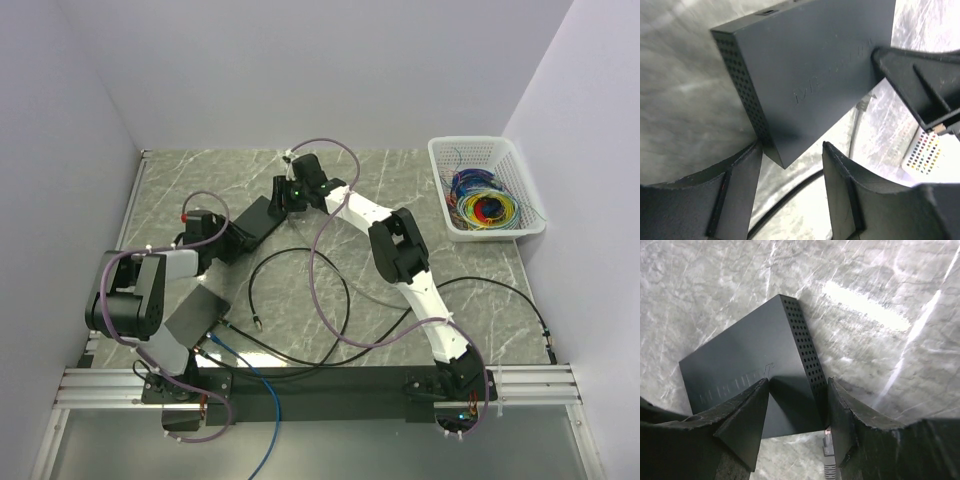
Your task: Insert the plug into the switch port
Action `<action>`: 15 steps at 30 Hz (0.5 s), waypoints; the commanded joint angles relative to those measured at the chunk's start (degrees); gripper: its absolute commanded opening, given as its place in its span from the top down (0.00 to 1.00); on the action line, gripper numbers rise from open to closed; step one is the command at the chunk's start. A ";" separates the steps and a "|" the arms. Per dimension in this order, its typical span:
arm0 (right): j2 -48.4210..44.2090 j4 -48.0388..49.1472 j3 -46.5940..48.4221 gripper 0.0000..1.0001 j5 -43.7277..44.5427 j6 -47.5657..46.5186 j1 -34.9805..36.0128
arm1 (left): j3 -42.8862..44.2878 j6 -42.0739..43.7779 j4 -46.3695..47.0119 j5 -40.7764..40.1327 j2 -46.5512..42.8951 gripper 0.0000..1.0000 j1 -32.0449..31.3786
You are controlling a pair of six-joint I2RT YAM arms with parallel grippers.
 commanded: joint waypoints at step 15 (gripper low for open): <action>-25.92 5.42 -25.83 0.43 11.08 -6.78 2.64 | 2.21 -1.42 -1.06 2.32 -2.88 0.41 -2.98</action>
